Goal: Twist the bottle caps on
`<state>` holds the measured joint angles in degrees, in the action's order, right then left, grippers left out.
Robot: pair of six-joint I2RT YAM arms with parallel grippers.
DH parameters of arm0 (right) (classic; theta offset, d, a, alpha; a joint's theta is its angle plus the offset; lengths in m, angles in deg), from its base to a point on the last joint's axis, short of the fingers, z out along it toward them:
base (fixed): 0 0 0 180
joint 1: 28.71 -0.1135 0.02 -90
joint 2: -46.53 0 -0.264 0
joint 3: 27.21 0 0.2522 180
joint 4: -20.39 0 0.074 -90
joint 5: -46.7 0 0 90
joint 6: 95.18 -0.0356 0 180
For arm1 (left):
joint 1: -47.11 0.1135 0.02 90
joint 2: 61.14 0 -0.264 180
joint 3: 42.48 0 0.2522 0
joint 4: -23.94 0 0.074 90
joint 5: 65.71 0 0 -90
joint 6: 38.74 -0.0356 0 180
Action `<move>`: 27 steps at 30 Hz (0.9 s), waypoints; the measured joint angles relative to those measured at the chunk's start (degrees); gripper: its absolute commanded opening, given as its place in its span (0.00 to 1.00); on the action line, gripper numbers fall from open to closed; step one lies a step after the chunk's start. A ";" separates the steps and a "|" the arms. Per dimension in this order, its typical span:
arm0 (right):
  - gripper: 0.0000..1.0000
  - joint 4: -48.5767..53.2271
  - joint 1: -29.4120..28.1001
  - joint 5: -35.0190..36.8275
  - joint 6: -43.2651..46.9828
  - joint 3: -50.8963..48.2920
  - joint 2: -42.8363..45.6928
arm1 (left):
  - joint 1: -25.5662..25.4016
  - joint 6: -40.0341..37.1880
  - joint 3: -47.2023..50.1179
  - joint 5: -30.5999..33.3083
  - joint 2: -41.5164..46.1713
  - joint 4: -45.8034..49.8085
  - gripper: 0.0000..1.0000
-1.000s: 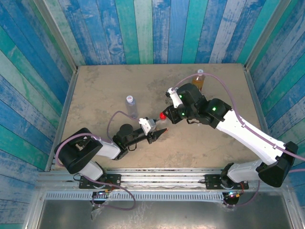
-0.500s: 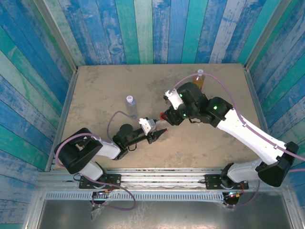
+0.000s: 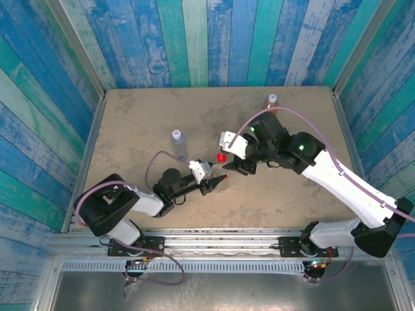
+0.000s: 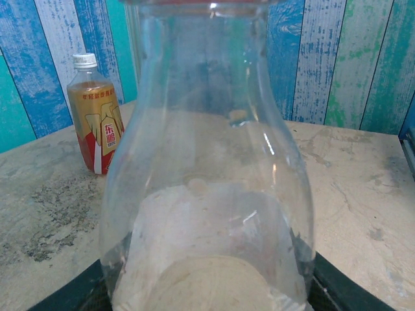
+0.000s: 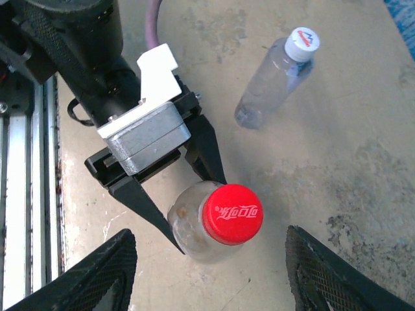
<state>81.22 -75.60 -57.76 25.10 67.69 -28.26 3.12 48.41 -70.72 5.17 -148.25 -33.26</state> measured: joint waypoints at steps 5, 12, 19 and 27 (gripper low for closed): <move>0.54 2.12 0.85 -1.62 2.99 3.54 -4.02 | 0.22 0.00 0.26 -0.15 0.24 0.02 0.54; 0.49 4.31 0.92 -2.75 3.80 5.53 -6.67 | 0.44 0.00 0.33 -0.52 0.24 -0.04 0.54; 0.48 5.79 0.96 -3.50 3.41 7.43 -9.03 | 0.44 0.00 0.39 -0.55 0.24 -0.13 0.54; 0.46 7.10 1.22 -3.61 2.80 9.51 -11.39 | 0.46 0.00 0.42 -0.55 0.24 -0.15 0.54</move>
<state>88.32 -74.38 -61.37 27.90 77.20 -39.64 3.58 48.41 -70.31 4.63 -148.01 -33.42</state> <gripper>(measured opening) 0.461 0.541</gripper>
